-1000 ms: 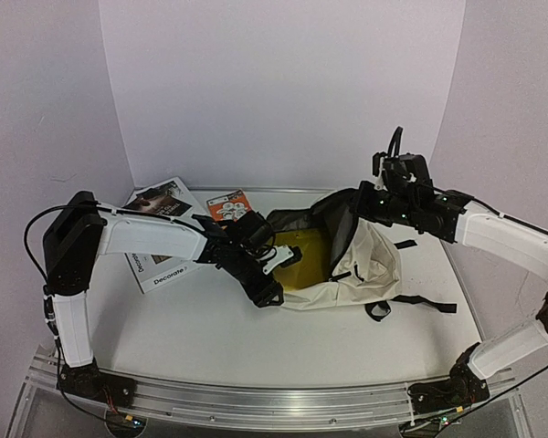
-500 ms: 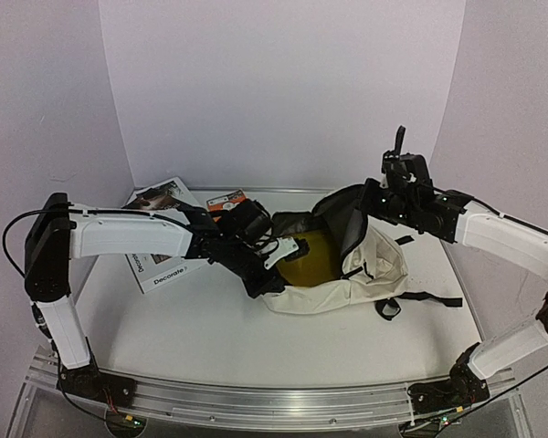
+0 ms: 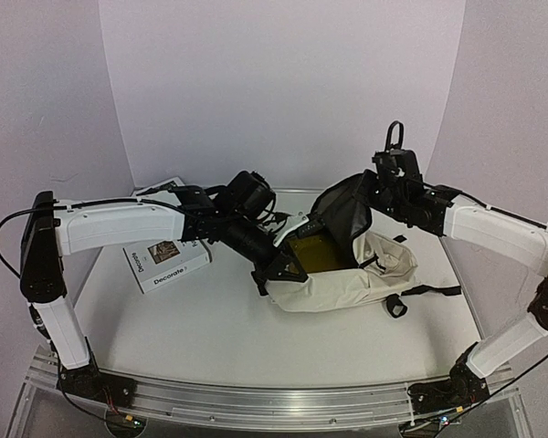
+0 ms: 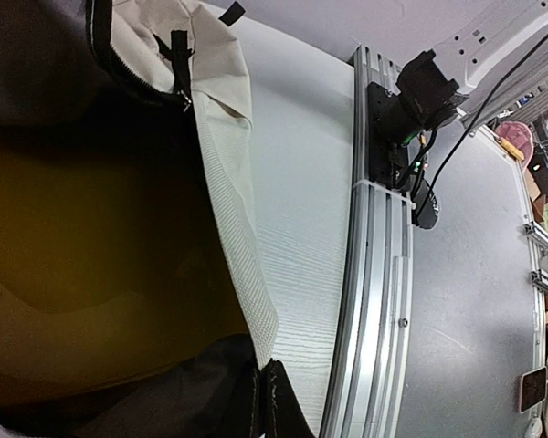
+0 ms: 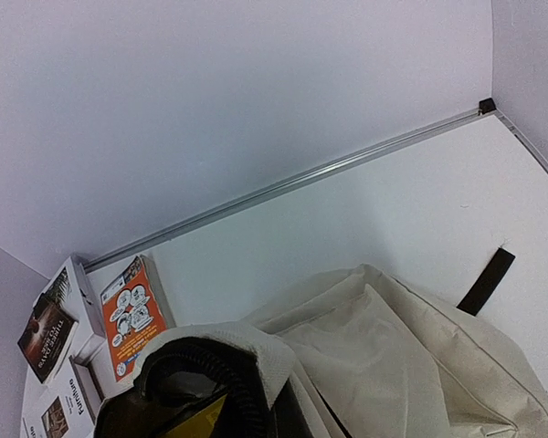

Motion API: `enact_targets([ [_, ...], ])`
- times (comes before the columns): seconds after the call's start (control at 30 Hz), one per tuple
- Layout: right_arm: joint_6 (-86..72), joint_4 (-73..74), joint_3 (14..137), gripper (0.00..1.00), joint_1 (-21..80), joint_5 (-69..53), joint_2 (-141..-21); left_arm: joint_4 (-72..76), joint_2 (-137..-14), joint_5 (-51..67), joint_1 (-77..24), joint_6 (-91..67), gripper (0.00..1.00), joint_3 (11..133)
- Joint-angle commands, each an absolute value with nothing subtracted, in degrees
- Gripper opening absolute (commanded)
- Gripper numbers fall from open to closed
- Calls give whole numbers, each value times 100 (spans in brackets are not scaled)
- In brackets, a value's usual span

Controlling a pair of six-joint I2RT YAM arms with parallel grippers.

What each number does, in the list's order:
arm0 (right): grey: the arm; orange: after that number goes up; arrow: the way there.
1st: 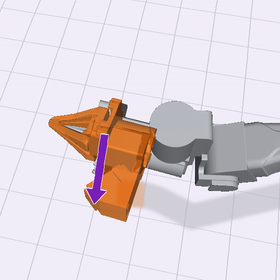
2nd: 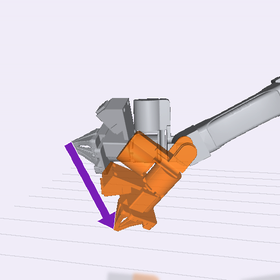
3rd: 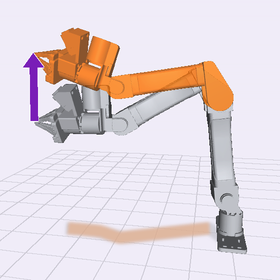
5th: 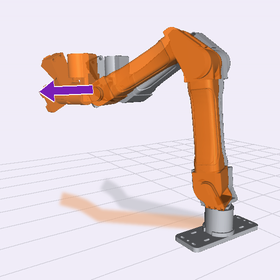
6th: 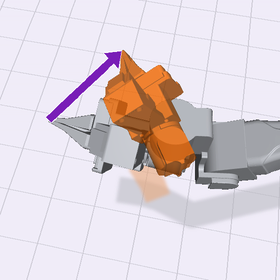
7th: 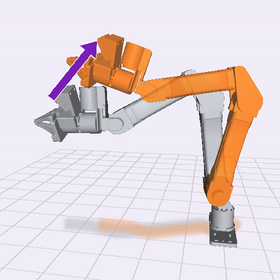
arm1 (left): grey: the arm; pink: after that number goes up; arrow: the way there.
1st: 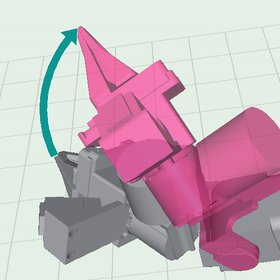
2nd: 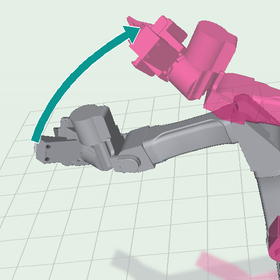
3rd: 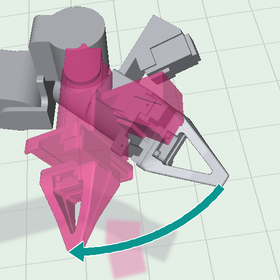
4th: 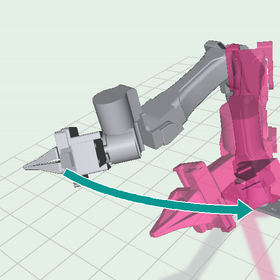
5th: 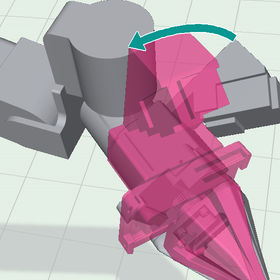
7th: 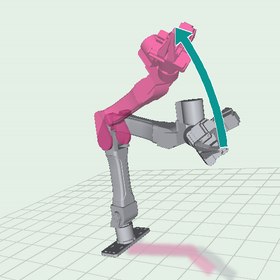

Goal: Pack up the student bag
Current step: Adjust the student bag at the center of the board.

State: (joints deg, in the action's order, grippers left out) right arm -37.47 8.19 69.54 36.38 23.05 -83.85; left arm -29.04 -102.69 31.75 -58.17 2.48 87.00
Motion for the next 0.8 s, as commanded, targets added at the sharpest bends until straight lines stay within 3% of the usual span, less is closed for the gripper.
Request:
enact_targets([
  [0.0, -3728, 327, 7139, 0, 3621, 2292, -8512, -2383, -9953, 3688, -5838, 51, 0, 9171],
  [0.47, -3716, 267, 6394, 0, 3627, 1716, -7259, -3593, -10025, 2337, -4953, -565, 1, 8063],
  [0.77, -4843, 255, 5228, 0, 3623, 2105, -7318, -3056, -9950, 2922, -4939, -1179, 19, 7559],
])
